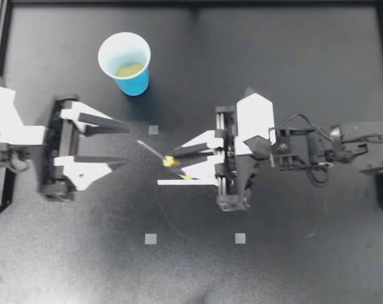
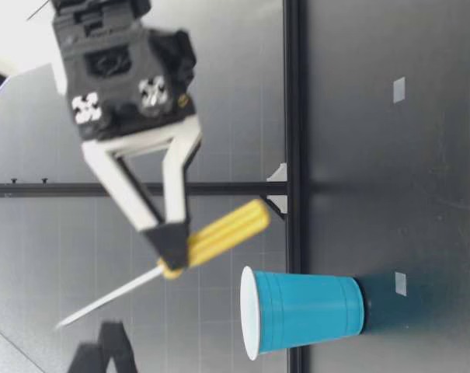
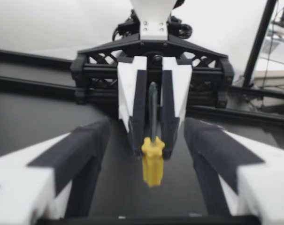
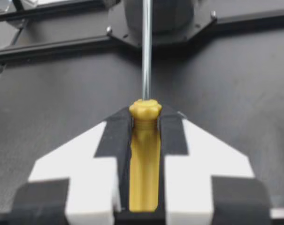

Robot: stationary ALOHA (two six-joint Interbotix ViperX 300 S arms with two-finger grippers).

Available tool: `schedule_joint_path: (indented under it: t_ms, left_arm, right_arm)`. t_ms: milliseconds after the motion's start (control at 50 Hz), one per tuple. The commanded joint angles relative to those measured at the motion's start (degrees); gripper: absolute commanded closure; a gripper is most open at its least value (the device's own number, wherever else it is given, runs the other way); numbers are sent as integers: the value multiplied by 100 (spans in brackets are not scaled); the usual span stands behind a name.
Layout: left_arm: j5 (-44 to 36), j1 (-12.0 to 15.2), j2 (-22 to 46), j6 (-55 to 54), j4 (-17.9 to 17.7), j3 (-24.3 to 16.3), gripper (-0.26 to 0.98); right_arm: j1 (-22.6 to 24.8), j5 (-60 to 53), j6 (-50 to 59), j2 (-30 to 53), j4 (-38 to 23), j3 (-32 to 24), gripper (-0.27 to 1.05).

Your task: Pick up the screwdriver with the right arm, hand it over to the left arm then place it into the cup.

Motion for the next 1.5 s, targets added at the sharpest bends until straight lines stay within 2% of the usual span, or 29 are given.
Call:
schedule_joint_path:
  t_ms: [0,300,400,620,700,800,920,1220,1340,1480]
  left_arm:
    - [-220,-9,123,-18,35,-220,7]
    - [-492,-53,325,-18,70,-343,10]
    - [-527,-88,334,-18,79,-378,22]
    - [-536,-97,343,-18,79,-431,63]
    - [-527,-97,343,-18,79,-422,69]
    - [-536,-97,343,-26,79,-404,69]
    - [-527,-97,343,-18,79,-378,69]
    - [-510,-88,316,237,9,-264,69]
    - [-510,-79,220,501,-264,-123,69]
    - [-536,158,158,1169,-958,0,69]
  right_arm:
    - [-44,-79,-53,-44,18,-246,76]
    - [-97,-105,-62,9,44,-387,76]
    - [-114,-123,-62,9,62,-404,76]
    - [-114,-132,-53,18,62,-422,76]
    - [-114,-132,-35,18,62,-422,76]
    - [-114,-123,-9,18,141,-422,74]
    - [-114,-123,-9,9,229,-404,64]
    - [-237,-141,-62,-158,642,-237,6]
    - [-369,-290,-62,-536,642,44,7]
    - [-431,-756,-53,-1090,642,475,7]
